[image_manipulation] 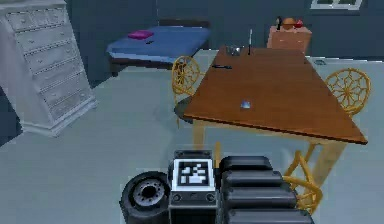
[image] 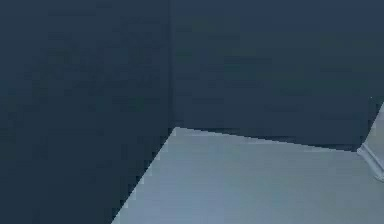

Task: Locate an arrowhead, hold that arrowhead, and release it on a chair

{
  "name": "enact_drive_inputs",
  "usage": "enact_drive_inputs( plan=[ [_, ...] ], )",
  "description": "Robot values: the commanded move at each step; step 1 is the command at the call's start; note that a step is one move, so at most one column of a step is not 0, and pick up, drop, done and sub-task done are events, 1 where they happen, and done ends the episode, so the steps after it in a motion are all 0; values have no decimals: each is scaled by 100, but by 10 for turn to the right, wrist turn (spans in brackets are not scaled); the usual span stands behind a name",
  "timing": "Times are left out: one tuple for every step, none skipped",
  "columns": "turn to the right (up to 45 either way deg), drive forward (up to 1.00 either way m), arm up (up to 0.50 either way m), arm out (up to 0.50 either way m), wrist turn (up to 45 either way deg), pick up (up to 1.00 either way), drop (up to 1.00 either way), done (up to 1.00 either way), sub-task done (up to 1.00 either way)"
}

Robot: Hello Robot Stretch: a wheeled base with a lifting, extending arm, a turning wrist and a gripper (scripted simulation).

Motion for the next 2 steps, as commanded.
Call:
enact_drive_inputs(
  plan=[
    [360, 0, 0, 0, 0, 0, 0, 0, 0],
    [0, 0, 0, 48, 0, 0, 0, 0, 0]
  ],
)
